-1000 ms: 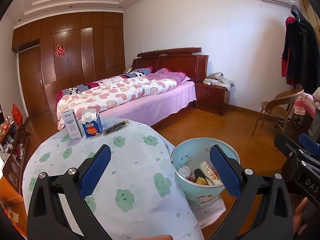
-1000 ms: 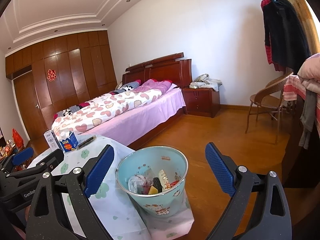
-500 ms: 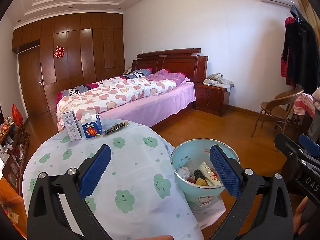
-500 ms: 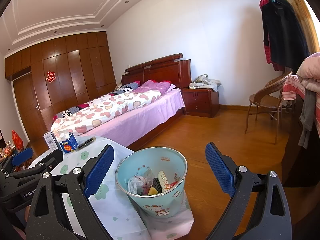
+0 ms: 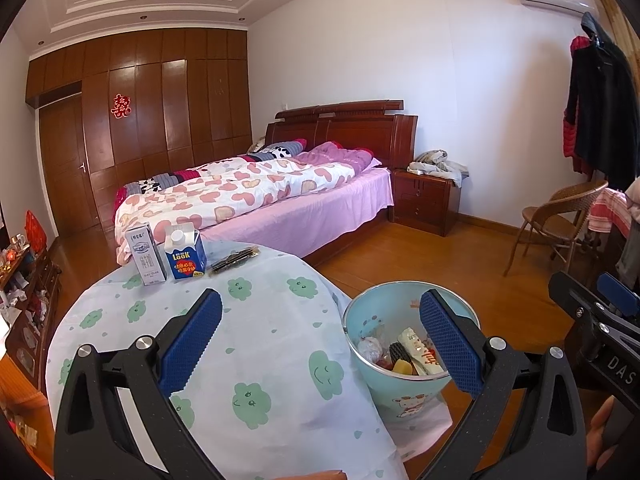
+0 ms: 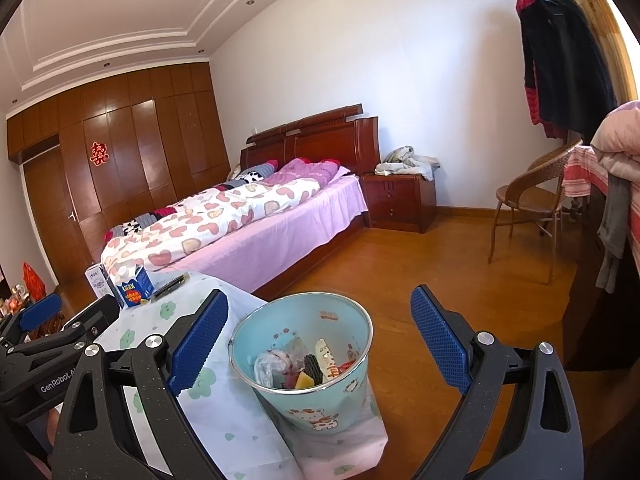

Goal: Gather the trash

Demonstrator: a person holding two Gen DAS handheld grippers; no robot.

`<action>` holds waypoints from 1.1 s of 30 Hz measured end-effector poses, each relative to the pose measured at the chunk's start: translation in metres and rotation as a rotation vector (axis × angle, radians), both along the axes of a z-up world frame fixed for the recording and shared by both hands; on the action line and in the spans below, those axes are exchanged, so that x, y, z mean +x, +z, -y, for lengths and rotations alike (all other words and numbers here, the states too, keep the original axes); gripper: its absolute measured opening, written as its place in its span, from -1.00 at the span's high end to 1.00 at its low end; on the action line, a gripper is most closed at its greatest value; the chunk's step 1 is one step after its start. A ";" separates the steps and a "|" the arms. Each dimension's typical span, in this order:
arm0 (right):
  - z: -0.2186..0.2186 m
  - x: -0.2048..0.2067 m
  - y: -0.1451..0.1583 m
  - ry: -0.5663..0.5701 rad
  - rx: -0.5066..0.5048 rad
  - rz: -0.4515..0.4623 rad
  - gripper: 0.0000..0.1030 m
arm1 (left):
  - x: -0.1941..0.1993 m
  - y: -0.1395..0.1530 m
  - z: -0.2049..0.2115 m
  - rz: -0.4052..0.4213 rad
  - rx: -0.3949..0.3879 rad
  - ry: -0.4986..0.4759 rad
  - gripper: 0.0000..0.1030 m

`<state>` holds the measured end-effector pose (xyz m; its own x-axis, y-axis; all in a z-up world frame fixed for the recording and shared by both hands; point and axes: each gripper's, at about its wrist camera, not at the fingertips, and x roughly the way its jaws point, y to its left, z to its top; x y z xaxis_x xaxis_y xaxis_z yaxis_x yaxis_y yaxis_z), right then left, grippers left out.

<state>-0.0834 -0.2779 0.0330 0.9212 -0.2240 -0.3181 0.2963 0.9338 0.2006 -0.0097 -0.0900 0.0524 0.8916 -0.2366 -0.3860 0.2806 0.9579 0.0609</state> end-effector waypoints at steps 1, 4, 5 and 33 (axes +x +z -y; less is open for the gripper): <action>0.000 0.000 0.000 0.000 0.001 0.000 -0.77 | 0.000 0.000 0.000 0.000 0.000 0.001 -0.89; 0.000 0.000 0.000 -0.002 0.001 -0.001 -0.77 | 0.000 0.000 0.000 0.000 -0.001 0.001 -0.89; 0.000 0.000 0.000 -0.001 0.001 0.000 -0.77 | 0.000 0.000 0.000 0.000 -0.001 0.001 -0.89; -0.002 -0.003 -0.002 -0.004 0.002 -0.003 -0.78 | -0.001 0.002 0.002 0.029 0.011 0.002 -0.88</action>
<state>-0.0867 -0.2759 0.0306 0.9194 -0.2267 -0.3215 0.3004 0.9323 0.2014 -0.0104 -0.0918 0.0547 0.9028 -0.2309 -0.3629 0.2770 0.9575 0.0799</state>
